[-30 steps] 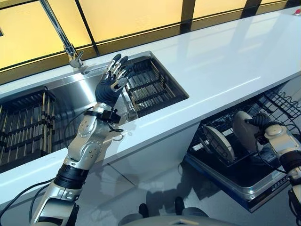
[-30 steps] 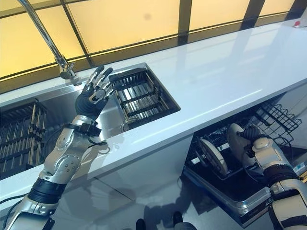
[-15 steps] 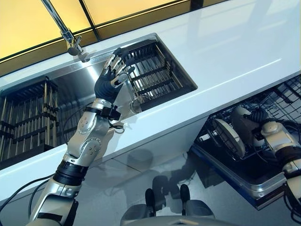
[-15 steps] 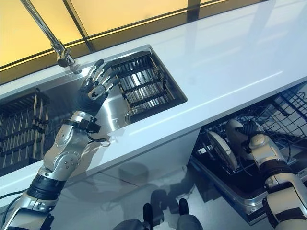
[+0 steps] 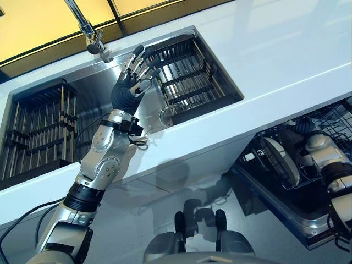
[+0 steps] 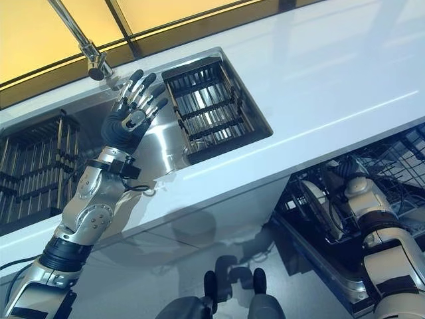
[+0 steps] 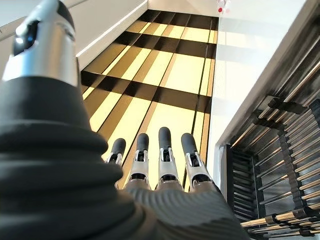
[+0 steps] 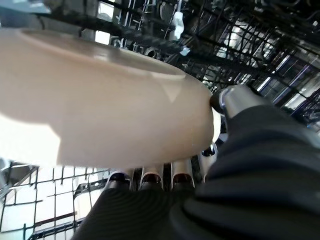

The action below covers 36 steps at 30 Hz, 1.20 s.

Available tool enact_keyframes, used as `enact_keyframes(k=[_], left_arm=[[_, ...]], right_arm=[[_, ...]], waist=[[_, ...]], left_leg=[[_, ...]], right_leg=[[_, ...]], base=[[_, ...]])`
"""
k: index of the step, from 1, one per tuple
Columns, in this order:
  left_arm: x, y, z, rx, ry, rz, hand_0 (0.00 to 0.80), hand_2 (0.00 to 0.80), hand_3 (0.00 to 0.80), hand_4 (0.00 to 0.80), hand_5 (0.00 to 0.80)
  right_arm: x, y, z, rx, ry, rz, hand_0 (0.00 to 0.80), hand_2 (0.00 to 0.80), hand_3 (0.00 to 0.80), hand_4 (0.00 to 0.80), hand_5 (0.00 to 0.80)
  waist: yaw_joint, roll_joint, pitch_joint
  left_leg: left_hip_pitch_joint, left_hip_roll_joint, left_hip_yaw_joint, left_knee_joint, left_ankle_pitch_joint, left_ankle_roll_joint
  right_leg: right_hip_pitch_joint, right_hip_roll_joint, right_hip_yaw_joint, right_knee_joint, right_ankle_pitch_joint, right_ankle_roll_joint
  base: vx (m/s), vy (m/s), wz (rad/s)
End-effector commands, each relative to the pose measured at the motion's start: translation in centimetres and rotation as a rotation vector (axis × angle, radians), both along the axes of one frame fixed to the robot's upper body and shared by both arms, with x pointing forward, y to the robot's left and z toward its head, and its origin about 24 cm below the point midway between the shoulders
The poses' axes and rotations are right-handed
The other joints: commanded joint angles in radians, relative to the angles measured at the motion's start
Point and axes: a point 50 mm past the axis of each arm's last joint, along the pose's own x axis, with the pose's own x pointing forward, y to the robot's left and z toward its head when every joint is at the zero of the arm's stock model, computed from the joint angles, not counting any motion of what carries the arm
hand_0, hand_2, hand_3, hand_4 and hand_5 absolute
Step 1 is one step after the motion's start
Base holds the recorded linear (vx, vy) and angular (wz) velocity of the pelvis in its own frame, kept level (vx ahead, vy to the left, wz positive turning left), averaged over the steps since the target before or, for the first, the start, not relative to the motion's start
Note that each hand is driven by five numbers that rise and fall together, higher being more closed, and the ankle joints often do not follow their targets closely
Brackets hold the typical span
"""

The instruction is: Take plates into dishwasher

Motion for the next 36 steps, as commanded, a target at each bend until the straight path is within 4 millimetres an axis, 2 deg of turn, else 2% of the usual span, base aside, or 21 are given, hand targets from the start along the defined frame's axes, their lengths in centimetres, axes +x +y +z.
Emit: enact_keyframes(k=[1, 2, 3, 4, 5, 9, 17, 20, 30, 36], left_arm=[[-0.7, -1.3, 4.4, 0.010, -0.211, -0.056, 0.000, 0.000, 0.000, 0.000, 0.000], [-0.8, -1.4, 4.4, 0.009, -0.211, -0.057, 0.000, 0.000, 0.000, 0.000, 0.000], [-0.8, -1.4, 4.4, 0.009, -0.211, -0.058, 0.000, 0.000, 0.000, 0.000, 0.000], [-0.9, -1.4, 4.5, 0.008, -0.211, -0.060, 0.000, 0.000, 0.000, 0.000, 0.000], [-0.9, -1.4, 4.4, 0.006, -0.210, -0.061, 0.000, 0.000, 0.000, 0.000, 0.000], [-0.9, -1.4, 4.3, 0.000, -0.204, -0.065, 0.000, 0.000, 0.000, 0.000, 0.000], [-1.1, -1.4, 3.7, -0.005, -0.179, -0.070, 0.000, 0.000, 0.000, 0.000, 0.000], [-1.1, -1.4, 3.5, -0.004, -0.169, -0.072, 0.000, 0.000, 0.000, 0.000, 0.000], [-1.2, -1.0, 2.3, -0.020, -0.132, -0.052, 0.000, 0.000, 0.000, 0.000, 0.000], [-1.2, -0.5, 1.6, -0.031, -0.112, -0.034, 0.000, 0.000, 0.000, 0.000, 0.000]], right_arm=[[0.0, -1.8, 1.5, -0.090, 0.009, -0.086, 0.800, 0.800, 0.800, 0.800, 0.800], [-0.3, -2.1, 1.2, -0.087, 0.020, -0.098, 0.747, 0.747, 0.747, 0.747, 0.747], [-0.4, -2.2, 1.1, -0.087, 0.024, -0.104, 0.634, 0.634, 0.634, 0.634, 0.634], [-0.7, -2.4, 0.8, -0.085, 0.036, -0.117, 0.342, 0.342, 0.342, 0.342, 0.342], [-1.0, -2.5, 0.4, -0.082, 0.049, -0.126, 0.000, 0.000, 0.000, 0.000, 0.000], [-1.6, -2.9, -0.4, -0.073, 0.091, -0.144, 0.000, 0.000, 0.000, 0.000, 0.000], [-4.1, -4.3, -3.1, 0.005, 0.228, -0.245, 0.000, 0.000, 0.000, 0.000, 0.000], [-4.7, -4.7, -3.4, 0.018, 0.248, -0.264, 0.000, 0.000, 0.000, 0.000, 0.000], [-5.0, -5.2, -2.5, 0.047, 0.162, -0.276, 0.000, 0.000, 0.000, 0.000, 0.000], [-4.1, -4.1, -1.0, 0.136, 0.031, -0.220, 0.000, 0.000, 0.000, 0.000, 0.000]], waist=[[0.012, -0.020, 0.022], [0.012, -0.022, 0.021], [0.011, -0.023, 0.021], [0.010, -0.025, 0.020], [0.010, -0.027, 0.019], [0.009, -0.035, 0.013], [0.007, -0.061, -0.012], [0.006, -0.068, -0.020], [-0.002, -0.095, -0.054], [-0.019, -0.107, -0.072]], left_leg=[[0.026, -0.033, 0.011, 0.001, -0.080, 0.028], [0.027, -0.032, 0.011, 0.001, -0.081, 0.028], [0.032, -0.032, 0.011, 0.001, -0.085, 0.028], [0.033, -0.032, 0.011, 0.001, -0.086, 0.028], [0.035, -0.032, 0.012, 0.001, -0.087, 0.029], [0.046, -0.030, 0.013, 0.001, -0.091, 0.031], [0.071, -0.026, 0.016, 0.001, -0.102, 0.036], [0.080, -0.025, 0.018, 0.001, -0.105, 0.036], [0.100, -0.024, 0.019, 0.001, -0.114, 0.041], [0.112, -0.021, 0.021, 0.001, -0.114, 0.040]], right_leg=[[0.008, 0.009, -0.016, 0.004, -0.039, -0.004], [0.009, 0.009, -0.016, 0.004, -0.039, -0.003], [0.014, 0.009, -0.016, 0.004, -0.043, -0.002], [0.014, 0.009, -0.016, 0.004, -0.042, -0.001], [0.016, 0.009, -0.015, 0.004, -0.041, -0.001], [0.026, 0.010, -0.012, 0.004, -0.041, 0.001], [0.050, 0.011, -0.003, 0.004, -0.043, 0.005], [0.059, 0.012, -0.001, 0.004, -0.043, 0.007], [0.076, 0.018, 0.017, 0.004, -0.044, 0.009], [0.089, 0.024, 0.027, 0.004, -0.047, 0.008]], base=[[0.000, 0.000, 0.00], [0.000, 0.000, 0.00], [0.000, 0.000, 0.00], [0.000, 0.000, 0.00], [0.024, 0.037, 0.01], [0.035, 0.035, 0.00], [0.045, 0.036, 0.00], [0.045, 0.028, 0.01], [0.042, 0.041, -0.01], [0.045, 0.054, -0.03]])
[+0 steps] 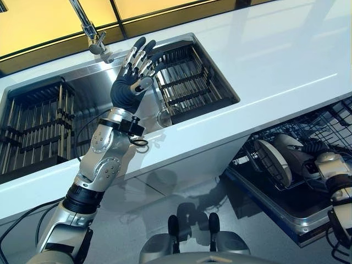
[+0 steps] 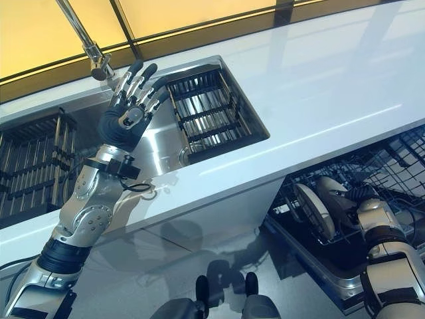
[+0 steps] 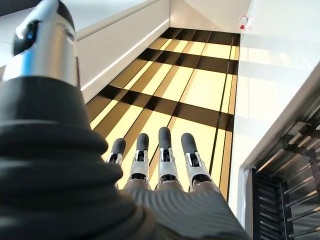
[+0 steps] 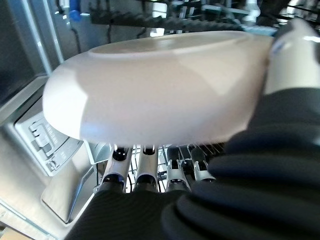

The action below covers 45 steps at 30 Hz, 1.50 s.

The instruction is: Take plates into dishwasher

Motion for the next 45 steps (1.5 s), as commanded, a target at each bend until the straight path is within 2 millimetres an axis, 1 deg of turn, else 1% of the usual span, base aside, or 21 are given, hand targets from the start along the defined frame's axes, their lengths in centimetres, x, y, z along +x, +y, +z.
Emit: enact_keyframes(k=[1, 4, 6, 9, 12, 17, 20, 22, 25, 28, 30, 32, 33, 36, 41, 45], left_arm=[[-0.2, 0.3, 0.4, -0.029, -0.057, 0.010, 0.000, 0.000, 0.000, 0.000, 0.000], [-0.2, 0.4, 0.0, -0.038, -0.048, 0.019, 0.000, 0.000, 0.000, 0.000, 0.000], [-0.1, 0.5, -0.3, -0.044, -0.038, 0.026, 0.000, 0.000, 0.000, 0.000, 0.000], [-0.1, 0.7, -0.7, -0.051, -0.028, 0.037, 0.000, 0.000, 0.000, 0.000, 0.000], [0.0, 0.9, -0.8, -0.052, -0.023, 0.047, 0.000, 0.000, 0.000, 0.000, 0.000], [0.0, 1.3, -0.8, -0.059, -0.025, 0.066, 0.000, 0.000, 0.000, 0.000, 0.000], [-0.1, 1.6, -0.7, -0.064, -0.030, 0.075, 0.000, 0.000, 0.000, 0.000, 0.000], [-0.2, 1.6, -0.7, -0.063, -0.035, 0.085, 0.000, 0.000, 0.000, 0.000, 0.000], [-0.4, 1.8, -0.6, -0.066, -0.040, 0.098, 0.000, 0.000, 0.000, 0.000, 0.000], [-0.7, 1.9, -0.9, -0.075, -0.046, 0.105, 0.000, 0.000, 0.000, 0.000, 0.000], [-0.9, 1.9, -1.0, -0.084, -0.047, 0.101, 0.000, 0.000, 0.000, 0.000, 0.000], [-1.0, 1.8, -1.0, -0.088, -0.045, 0.095, 0.000, 0.000, 0.000, 0.000, 0.000], [-1.1, 1.7, -1.0, -0.091, -0.044, 0.089, 0.000, 0.000, 0.000, 0.000, 0.000], [-1.2, 1.7, -1.0, -0.093, -0.043, 0.077, 0.000, 0.000, 0.000, 0.000, 0.000], [-1.2, 1.5, -1.2, -0.087, -0.035, 0.045, 0.000, 0.000, 0.000, 0.000, 0.000], [-1.2, 1.0, -1.2, -0.081, -0.023, 0.009, 0.000, 0.000, 0.000, 0.000, 0.000]], right_arm=[[0.1, -1.1, 2.8, -0.015, -0.120, -0.014, 0.000, 0.000, 0.000, 0.000, 0.000], [0.6, -0.1, 3.4, 0.089, -0.237, 0.004, 0.000, 0.000, 0.000, 0.000, 0.000], [0.7, 0.8, 3.6, 0.198, -0.336, 0.026, 0.000, 0.000, 0.000, 0.000, 0.000], [0.6, 1.2, 4.0, 0.275, -0.433, 0.053, 0.000, 0.000, 0.000, 0.000, 0.000], [0.5, 1.3, 4.5, 0.302, -0.496, 0.068, 0.000, 0.000, 0.000, 0.000, 0.000], [0.0, 1.0, 5.0, 0.278, -0.519, 0.068, 0.000, 0.000, 0.000, 0.000, 0.000], [-0.4, 0.5, 5.5, 0.206, -0.518, 0.027, 0.000, 0.000, 0.000, 0.000, 0.000], [-0.9, -0.2, 5.8, 0.121, -0.521, -0.047, 0.000, 0.000, 0.000, 0.000, 0.000], [-2.1, -1.2, 5.6, 0.058, -0.582, -0.199, 0.000, 0.000, 0.000, 0.000, 0.000], [-3.8, -1.8, 4.4, -0.045, -0.615, -0.359, 0.000, 0.000, 0.000, 0.000, 0.000], [-5.1, -1.9, 3.1, -0.155, -0.585, -0.453, 0.000, 0.000, 0.000, 0.000, 0.000], [-5.8, -1.8, 1.9, -0.202, -0.539, -0.500, 0.000, 0.000, 0.000, 0.000, 0.000], [-6.2, -1.9, 0.9, -0.235, -0.493, -0.522, 0.000, 0.000, 0.000, 0.000, 0.000], [-7.2, -1.9, -0.8, -0.329, -0.392, -0.541, 0.000, 0.000, 0.000, 0.000, 0.000], [-9.3, -2.6, -3.6, -0.323, -0.285, -0.643, 0.000, 0.000, 0.000, 0.000, 0.000], [-11.0, -3.2, -5.6, -0.315, -0.181, -0.725, 0.000, 0.000, 0.000, 0.000, 0.000]], waist=[[-0.013, -0.042, -0.092], [-0.021, -0.052, -0.105], [-0.027, -0.061, -0.117], [-0.032, -0.071, -0.133], [-0.036, -0.079, -0.146], [-0.043, -0.091, -0.161], [-0.047, -0.096, -0.168], [-0.051, -0.097, -0.173], [-0.059, -0.095, -0.175], [-0.065, -0.086, -0.175], [-0.069, -0.075, -0.173], [-0.070, -0.068, -0.173], [-0.070, -0.063, -0.172], [-0.074, -0.055, -0.171], [-0.075, -0.041, -0.165], [-0.067, -0.024, -0.159]], left_leg=[[0.043, -0.021, 0.015, 0.002, -0.113, 0.039], [0.048, -0.021, 0.016, 0.002, -0.115, 0.040], [0.054, -0.020, 0.016, 0.002, -0.119, 0.042], [0.059, -0.018, 0.020, 0.002, -0.123, 0.043], [0.064, -0.017, 0.023, 0.002, -0.127, 0.045], [0.070, -0.014, 0.030, 0.002, -0.129, 0.046], [0.074, -0.014, 0.035, 0.002, -0.132, 0.048], [0.076, -0.013, 0.041, 0.002, -0.133, 0.049], [0.079, -0.011, 0.051, 0.002, -0.135, 0.053], [0.083, -0.011, 0.058, 0.002, -0.139, 0.059], [0.089, -0.011, 0.060, 0.002, -0.147, 0.063], [0.090, -0.011, 0.065, 0.002, -0.149, 0.066], [0.091, -0.010, 0.068, 0.002, -0.149, 0.067], [0.093, -0.009, 0.078, 0.002, -0.150, 0.067], [0.091, -0.007, 0.089, 0.002, -0.152, 0.064], [0.085, -0.007, 0.090, 0.002, -0.151, 0.060]], right_leg=[[0.023, 0.020, 0.012, 0.004, -0.048, 0.007], [0.028, 0.023, 0.013, 0.004, -0.051, 0.006], [0.032, 0.026, 0.016, 0.004, -0.054, 0.005], [0.037, 0.028, 0.020, 0.004, -0.058, 0.006], [0.041, 0.031, 0.025, 0.004, -0.062, 0.006], [0.046, 0.034, 0.032, 0.004, -0.064, 0.008], [0.049, 0.035, 0.035, 0.004, -0.065, 0.009], [0.049, 0.036, 0.040, 0.004, -0.065, 0.010], [0.048, 0.039, 0.047, 0.004, -0.062, 0.013], [0.048, 0.040, 0.055, 0.004, -0.061, 0.015], [0.052, 0.040, 0.059, 0.004, -0.065, 0.019], [0.050, 0.040, 0.063, 0.004, -0.064, 0.019], [0.050, 0.040, 0.065, 0.004, -0.064, 0.020], [0.048, 0.040, 0.070, 0.004, -0.062, 0.022], [0.040, 0.039, 0.072, 0.004, -0.059, 0.022], [0.035, 0.036, 0.066, 0.004, -0.057, 0.022]], base=[[0.043, 0.055, -0.05], [0.038, 0.062, -0.02], [0.043, 0.060, -0.05], [0.035, 0.050, -0.04], [0.027, 0.042, -0.03], [0.013, 0.044, -0.07], [0.005, 0.043, -0.09], [-0.002, 0.047, -0.02], [-0.006, 0.049, -0.01], [-0.008, 0.058, -0.03], [0.006, 0.058, -0.10], [-0.012, 0.042, -0.15], [-0.009, 0.033, -0.11], [-0.004, 0.015, -0.05], [-0.011, -0.013, -0.08], [-0.011, -0.035, -0.04]])
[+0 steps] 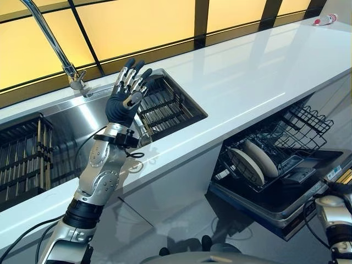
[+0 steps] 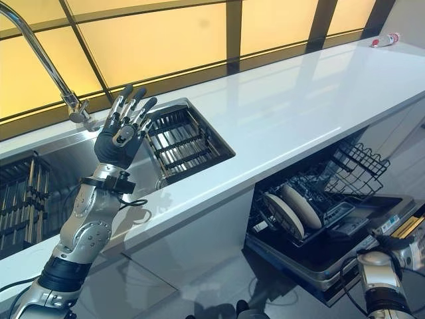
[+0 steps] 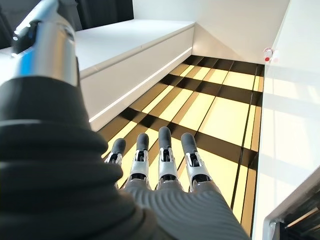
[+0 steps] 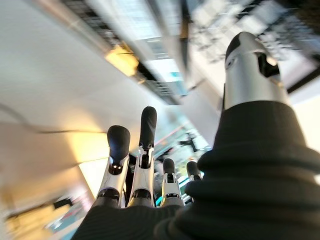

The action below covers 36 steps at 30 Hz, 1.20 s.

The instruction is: Take plates into dishwasher

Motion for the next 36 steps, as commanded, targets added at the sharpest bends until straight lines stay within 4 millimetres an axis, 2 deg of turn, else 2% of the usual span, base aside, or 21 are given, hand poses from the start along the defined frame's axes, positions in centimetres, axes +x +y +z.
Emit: enact_keyframes(k=[1, 4, 12, 14, 17, 20, 23, 26, 30, 31, 33, 36], left_arm=[[-0.3, -0.6, 2.1, -0.017, -0.110, -0.045, 0.000, 0.000, 0.000, 0.000, 0.000], [-0.5, -0.8, 2.1, -0.010, -0.107, -0.067, 0.000, 0.000, 0.000, 0.000, 0.000], [-0.5, -1.1, 2.2, -0.019, -0.101, -0.103, 0.000, 0.000, 0.000, 0.000, 0.000], [-0.5, -1.4, 2.3, -0.022, -0.103, -0.114, 0.000, 0.000, 0.000, 0.000, 0.000], [-0.4, -2.1, 2.7, -0.030, -0.114, -0.144, 0.000, 0.000, 0.000, 0.000, 0.000], [-0.2, -2.5, 3.2, -0.032, -0.116, -0.164, 0.000, 0.000, 0.000, 0.000, 0.000], [-0.2, -2.6, 3.0, -0.022, -0.103, -0.165, 0.000, 0.000, 0.000, 0.000, 0.000], [-0.1, -2.4, 2.8, -0.018, -0.094, -0.161, 0.000, 0.000, 0.000, 0.000, 0.000], [0.0, -1.9, 2.3, -0.025, -0.084, -0.153, 0.000, 0.000, 0.000, 0.000, 0.000], [0.1, -1.9, 2.1, -0.026, -0.080, -0.156, 0.000, 0.000, 0.000, 0.000, 0.000], [0.2, -1.8, 1.6, -0.029, -0.065, -0.168, 0.000, 0.000, 0.000, 0.000, 0.000], [0.1, -1.8, 1.1, -0.033, -0.047, -0.179, 0.000, 0.000, 0.000, 0.000, 0.000]], right_arm=[[0.7, -1.3, 1.2, -0.062, -0.015, -0.062, 0.000, 0.000, 0.000, 0.000, 0.000], [-0.9, -1.5, -0.2, -0.011, 0.032, -0.137, 0.000, 0.000, 0.000, 0.000, 0.000], [-3.1, -1.2, -2.3, 0.091, 0.055, -0.267, 0.000, 0.000, 0.000, 0.000, 0.000], [-3.2, -1.3, -2.4, 0.127, 0.023, -0.283, 0.000, 0.000, 0.000, 0.000, 0.000], [-3.6, -1.9, -2.4, 0.185, -0.034, -0.305, 0.000, 0.000, 0.000, 0.000, 0.000], [-4.3, -2.3, -2.7, 0.262, -0.087, -0.309, 0.000, 0.000, 0.000, 0.000, 0.000], [-3.8, -1.6, -3.7, 0.407, -0.234, -0.249, 0.000, 0.000, 0.000, 0.000, 0.000], [-1.9, -0.3, -4.3, 0.671, -0.537, -0.117, 0.000, 0.000, 0.000, 0.000, 0.000], [1.0, 3.0, -4.6, 1.048, -0.949, 0.146, 0.000, 0.000, 0.000, 0.000, 0.000], [1.6, 3.9, -4.4, 1.144, -1.058, 0.227, 0.000, 0.000, 0.000, 0.000, 0.000], [2.3, 4.6, -3.8, 1.246, -1.192, 0.350, 0.000, 0.000, 0.000, 0.000, 0.000], [3.7, 4.9, -2.1, 1.336, -1.306, 0.474, 0.000, 0.000, 0.000, 0.000, 0.000]], waist=[[0.014, 0.012, 0.008], [0.022, 0.026, 0.011], [0.032, 0.070, 0.026], [0.034, 0.085, 0.043], [0.035, 0.096, 0.094], [0.039, 0.096, 0.136], [0.039, 0.090, 0.147], [0.038, 0.088, 0.149], [0.029, 0.088, 0.148], [0.028, 0.087, 0.147], [0.028, 0.086, 0.137], [0.029, 0.083, 0.125]], left_leg=[[0.036, -0.017, 0.010, 0.008, -0.116, 0.058], [0.029, -0.018, 0.006, 0.008, -0.114, 0.056], [0.019, -0.023, 0.000, 0.008, -0.106, 0.052], [0.030, -0.025, 0.007, 0.016, -0.096, 0.048], [-0.036, -0.027, -0.006, 0.209, -0.150, 0.040], [-0.086, -0.023, -0.018, 0.343, -0.199, 0.047], [-0.100, -0.026, -0.035, 0.398, -0.222, 0.053], [-0.098, -0.037, -0.060, 0.414, -0.229, 0.054], [-0.084, -0.053, -0.084, 0.412, -0.225, 0.047], [-0.082, -0.056, -0.089, 0.412, -0.222, 0.044], [-0.069, -0.059, -0.093, 0.402, -0.218, 0.039], [-0.050, -0.063, -0.099, 0.387, -0.213, 0.033]], right_leg=[[0.024, 0.028, -0.018, 0.009, -0.053, 0.015], [0.019, 0.025, -0.025, 0.009, -0.053, 0.015], [0.013, 0.016, -0.050, 0.009, -0.057, 0.006], [-0.008, 0.013, -0.070, 0.082, -0.093, -0.003], [-0.053, -0.006, -0.119, 0.250, -0.161, -0.029], [-0.099, -0.029, -0.156, 0.396, -0.220, -0.048], [-0.110, -0.042, -0.161, 0.454, -0.247, -0.060], [-0.105, -0.045, -0.160, 0.482, -0.266, -0.070], [-0.092, -0.044, -0.154, 0.496, -0.279, -0.078], [-0.088, -0.043, -0.154, 0.497, -0.281, -0.078], [-0.073, -0.043, -0.154, 0.487, -0.281, -0.076], [-0.049, -0.041, -0.154, 0.469, -0.279, -0.071]], base=[[-0.009, -0.059, -0.01], [-0.009, -0.056, 0.01], [-0.015, -0.040, 0.04], [-0.033, 0.003, 0.10], [-0.103, -0.009, 0.10], [-0.110, -0.026, 0.18], [-0.034, -0.041, 0.26], [0.005, -0.010, -0.06], [0.031, -0.006, -0.02], [0.045, -0.006, 0.03], [0.065, -0.010, 0.01], [0.070, -0.015, -0.02]])
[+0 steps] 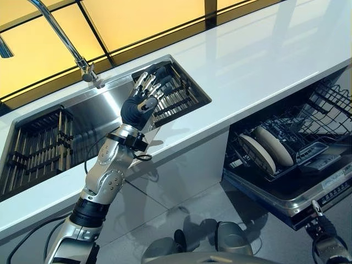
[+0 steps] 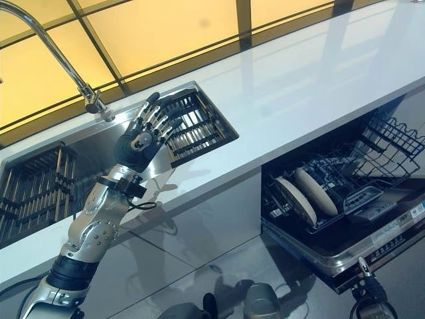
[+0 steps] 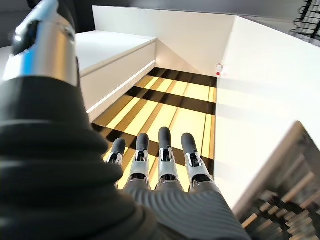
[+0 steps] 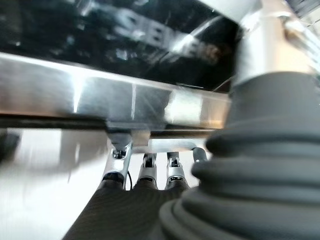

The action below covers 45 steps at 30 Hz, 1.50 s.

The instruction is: Take plates into dishwasher

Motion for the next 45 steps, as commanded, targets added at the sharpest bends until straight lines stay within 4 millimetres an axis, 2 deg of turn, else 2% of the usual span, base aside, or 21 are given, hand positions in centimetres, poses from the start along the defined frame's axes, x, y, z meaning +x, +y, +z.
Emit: enact_keyframes(k=[1, 8, 17, 21, 26, 34, 38, 42, 45], left_arm=[[-0.2, 0.0, 1.0, -0.052, -0.061, -0.019, 0.000, 0.000, 0.000, 0.000, 0.000], [0.2, 0.0, -0.1, -0.052, -0.017, -0.015, 0.000, 0.000, 0.000, 0.000, 0.000], [0.6, 0.5, -0.1, -0.046, -0.020, 0.004, 0.000, 0.000, 0.000, 0.000, 0.000], [0.9, 0.7, 0.2, -0.044, -0.025, 0.013, 0.000, 0.000, 0.000, 0.000, 0.000], [1.0, 1.2, 0.2, -0.035, -0.025, 0.022, 0.000, 0.000, 0.000, 0.000, 0.000], [0.8, 1.8, 0.7, -0.013, -0.049, 0.045, 0.000, 0.000, 0.000, 0.000, 0.000], [0.6, 1.9, 0.9, 0.002, -0.069, 0.075, 0.000, 0.000, 0.000, 0.000, 0.000], [0.3, 2.1, 1.0, -0.012, -0.096, 0.128, 0.000, 0.000, 0.000, 0.000, 0.000], [-0.1, 2.7, 0.7, -0.022, -0.118, 0.193, 0.000, 0.000, 0.000, 0.000, 0.000]], right_arm=[[10.1, 2.1, 6.1, 0.075, -0.583, 0.262, 0.000, 0.000, 0.000, 0.000, 0.000], [14.1, 2.9, 10.4, 0.079, -0.732, 0.331, 0.000, 0.000, 0.000, 0.000, 0.000], [17.9, 4.9, 14.2, 0.039, -0.822, 0.410, 0.000, 0.000, 0.000, 0.000, 0.000], [18.7, 4.8, 14.9, 0.017, -0.806, 0.404, 0.000, 0.000, 0.000, 0.000, 0.000], [18.6, 4.2, 14.6, 0.005, -0.756, 0.386, 0.000, 0.000, 0.000, 0.000, 0.000], [15.9, 2.7, 10.3, -0.208, -0.357, 0.452, 0.000, 0.000, 0.000, 0.000, 0.000], [14.2, 2.3, 8.4, -0.365, -0.115, 0.476, 0.000, 0.000, 0.000, 0.000, 0.000], [13.6, 3.5, 7.7, -0.525, -0.011, 0.506, 0.000, 0.000, 0.000, 0.000, 0.000], [13.7, 6.0, 9.0, -0.664, -0.073, 0.439, 0.000, 0.000, 0.000, 0.000, 0.000]], waist=[[0.033, 0.005, -0.056], [0.044, 0.004, -0.088], [0.068, -0.012, -0.112], [0.081, -0.026, -0.120], [0.092, -0.044, -0.130], [0.097, -0.079, -0.145], [0.087, -0.093, -0.155], [0.070, -0.101, -0.162], [0.048, -0.105, -0.168]], left_leg=[[0.007, -0.058, -0.040, 0.165, -0.146, 0.054], [0.050, -0.059, -0.058, 0.122, -0.126, 0.049], [0.070, -0.057, -0.076, 0.076, -0.105, 0.049], [0.065, -0.053, -0.079, 0.076, -0.099, 0.048], [0.062, -0.050, -0.086, 0.068, -0.096, 0.050], [0.090, -0.041, -0.080, -0.024, -0.069, 0.065], [0.109, -0.034, -0.078, -0.117, -0.033, 0.074], [0.118, -0.027, -0.069, -0.188, 0.003, 0.076], [0.106, -0.024, -0.059, -0.209, 0.015, 0.079]], right_leg=[[0.089, 0.013, -0.025, -0.001, -0.040, -0.027], [0.151, 0.022, -0.019, -0.065, -0.022, -0.018], [0.189, 0.028, -0.027, -0.129, -0.003, -0.012], [0.198, 0.031, -0.033, -0.149, 0.008, -0.014], [0.207, 0.037, -0.034, -0.173, 0.019, -0.013], [0.221, 0.050, -0.014, -0.246, 0.056, -0.004], [0.223, 0.060, 0.009, -0.320, 0.101, 0.006], [0.218, 0.069, 0.027, -0.374, 0.141, 0.014], [0.211, 0.074, 0.041, -0.414, 0.171, 0.021]], base=[[0.069, -0.016, 0.01], [0.059, -0.020, -0.07], [0.006, -0.013, 0.03], [-0.015, -0.016, 0.11], [-0.022, -0.004, 0.11], [-0.035, 0.020, 0.07], [-0.056, 0.048, -0.05], [-0.048, 0.055, -0.09], [-0.056, 0.058, -0.17]])
